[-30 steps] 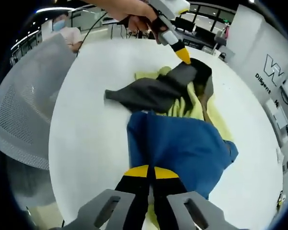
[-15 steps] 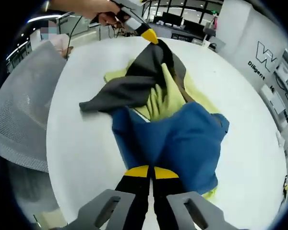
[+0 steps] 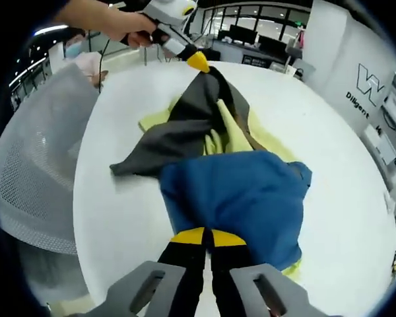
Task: Fold the garment on the visible template until the final outline fits inside the template.
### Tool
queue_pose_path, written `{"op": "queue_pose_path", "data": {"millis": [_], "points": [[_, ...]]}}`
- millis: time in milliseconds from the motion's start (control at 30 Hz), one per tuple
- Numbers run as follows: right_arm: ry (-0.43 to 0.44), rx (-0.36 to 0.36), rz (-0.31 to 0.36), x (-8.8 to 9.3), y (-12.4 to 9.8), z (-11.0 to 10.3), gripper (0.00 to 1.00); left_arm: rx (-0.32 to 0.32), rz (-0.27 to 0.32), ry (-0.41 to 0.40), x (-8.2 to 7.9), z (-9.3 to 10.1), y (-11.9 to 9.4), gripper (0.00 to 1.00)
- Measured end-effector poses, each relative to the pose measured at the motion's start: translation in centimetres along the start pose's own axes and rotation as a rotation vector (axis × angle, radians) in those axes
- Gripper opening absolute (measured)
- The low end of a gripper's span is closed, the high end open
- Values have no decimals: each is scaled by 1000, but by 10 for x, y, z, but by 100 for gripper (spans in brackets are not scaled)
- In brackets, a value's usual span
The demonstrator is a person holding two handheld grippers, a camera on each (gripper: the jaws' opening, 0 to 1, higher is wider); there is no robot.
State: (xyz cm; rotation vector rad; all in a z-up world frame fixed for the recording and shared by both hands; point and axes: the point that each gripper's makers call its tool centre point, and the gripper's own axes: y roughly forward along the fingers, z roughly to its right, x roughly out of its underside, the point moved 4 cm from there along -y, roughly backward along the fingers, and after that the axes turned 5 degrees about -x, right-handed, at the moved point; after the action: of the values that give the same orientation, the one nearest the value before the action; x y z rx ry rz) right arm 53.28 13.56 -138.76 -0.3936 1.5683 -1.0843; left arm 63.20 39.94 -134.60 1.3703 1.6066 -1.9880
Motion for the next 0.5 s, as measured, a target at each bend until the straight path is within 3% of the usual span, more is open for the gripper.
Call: {"op": "queue_pose_path", "data": {"millis": [133, 333, 500], "points": [[29, 27, 56, -13, -11, 13, 2, 5, 20, 39, -6, 5, 5, 28], [44, 76, 110, -29, -18, 34, 6, 21, 59, 141, -20, 13, 10, 37], [71, 92, 137, -41, -11, 48, 11, 58, 56, 258, -25, 24, 15, 37]]}}
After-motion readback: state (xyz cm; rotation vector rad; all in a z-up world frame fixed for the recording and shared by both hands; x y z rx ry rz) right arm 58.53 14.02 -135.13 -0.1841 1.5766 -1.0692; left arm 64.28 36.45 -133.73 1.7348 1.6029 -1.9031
